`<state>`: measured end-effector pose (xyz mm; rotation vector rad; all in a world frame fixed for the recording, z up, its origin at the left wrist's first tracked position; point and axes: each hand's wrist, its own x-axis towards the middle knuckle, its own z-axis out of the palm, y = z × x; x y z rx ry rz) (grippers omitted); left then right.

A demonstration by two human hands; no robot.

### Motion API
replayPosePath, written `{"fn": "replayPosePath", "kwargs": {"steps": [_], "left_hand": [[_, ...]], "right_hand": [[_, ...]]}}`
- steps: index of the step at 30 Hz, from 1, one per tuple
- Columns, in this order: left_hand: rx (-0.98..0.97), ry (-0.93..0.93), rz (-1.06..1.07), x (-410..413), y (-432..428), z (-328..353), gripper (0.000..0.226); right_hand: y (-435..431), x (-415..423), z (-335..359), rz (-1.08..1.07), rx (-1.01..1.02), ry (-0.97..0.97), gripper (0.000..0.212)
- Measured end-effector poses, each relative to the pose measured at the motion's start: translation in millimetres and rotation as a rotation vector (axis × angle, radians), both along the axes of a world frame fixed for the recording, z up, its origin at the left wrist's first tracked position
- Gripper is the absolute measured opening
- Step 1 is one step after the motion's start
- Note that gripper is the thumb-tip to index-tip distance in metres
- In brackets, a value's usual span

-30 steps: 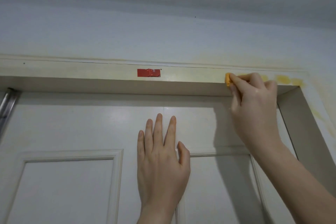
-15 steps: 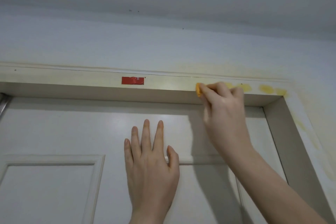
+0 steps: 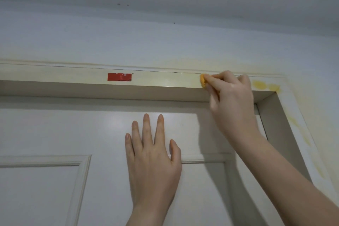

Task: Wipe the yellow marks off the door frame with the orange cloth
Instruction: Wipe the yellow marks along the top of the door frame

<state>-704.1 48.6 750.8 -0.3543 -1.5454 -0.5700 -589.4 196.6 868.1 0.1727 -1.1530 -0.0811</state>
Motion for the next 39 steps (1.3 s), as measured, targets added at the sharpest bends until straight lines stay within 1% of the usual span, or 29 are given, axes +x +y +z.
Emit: {"fn": "replayPosePath", "kwargs": {"steps": [4,7,10,14,16,19,21,23,26,29,32,35,37,39], "left_hand": [[-0.002,-0.014,-0.005,1.8,0.2,-0.5,0.07],[-0.003,-0.015,0.006,3.4,1.1,0.2,0.07],[-0.006,-0.013,0.02,4.4,3.1,0.3,0.07],[-0.012,-0.009,0.027,7.3,8.1,0.3,0.071],[-0.025,-0.004,0.026,8.2,9.4,1.5,0.07],[-0.029,0.004,0.033,8.2,10.0,2.8,0.07],[-0.02,-0.001,0.031,7.4,8.2,1.5,0.07],[-0.016,-0.002,0.022,8.3,8.9,1.2,0.07],[-0.016,0.002,0.017,9.5,10.3,2.4,0.069],[-0.042,0.011,0.032,11.5,13.5,1.2,0.069],[-0.074,0.034,0.04,13.6,23.9,4.1,0.069],[-0.065,0.065,0.009,16.3,37.1,9.2,0.068],[-0.062,0.075,-0.008,17.1,43.5,8.9,0.067],[-0.076,0.083,-0.012,16.9,47.5,6.4,0.067]], "right_hand": [[32.5,10.4,-14.3,0.032,-0.127,0.034,0.022],[27.7,6.6,-21.1,0.008,-0.071,0.03,0.024],[19.8,4.6,-4.6,-0.001,-0.01,0.011,0.023],[38.3,13.3,-9.8,0.029,-0.125,0.024,0.022],[42.0,14.9,-22.5,0.021,-0.135,0.032,0.024],[29.0,9.4,-20.3,-0.004,-0.017,-0.006,0.025],[21.0,7.2,-8.0,-0.012,0.012,-0.026,0.024],[30.7,10.9,-0.6,0.004,-0.052,-0.014,0.023],[55.5,19.4,-11.5,0.036,-0.159,0.008,0.023],[51.9,18.8,-25.7,0.001,-0.124,-0.004,0.023],[45.6,17.2,-8.2,0.019,-0.063,-0.045,0.024],[60.6,22.0,5.7,0.054,-0.135,-0.031,0.024],[72.3,25.5,-3.6,0.065,-0.186,-0.008,0.024],[73.9,25.5,-18.1,0.036,-0.162,0.013,0.024]]}}
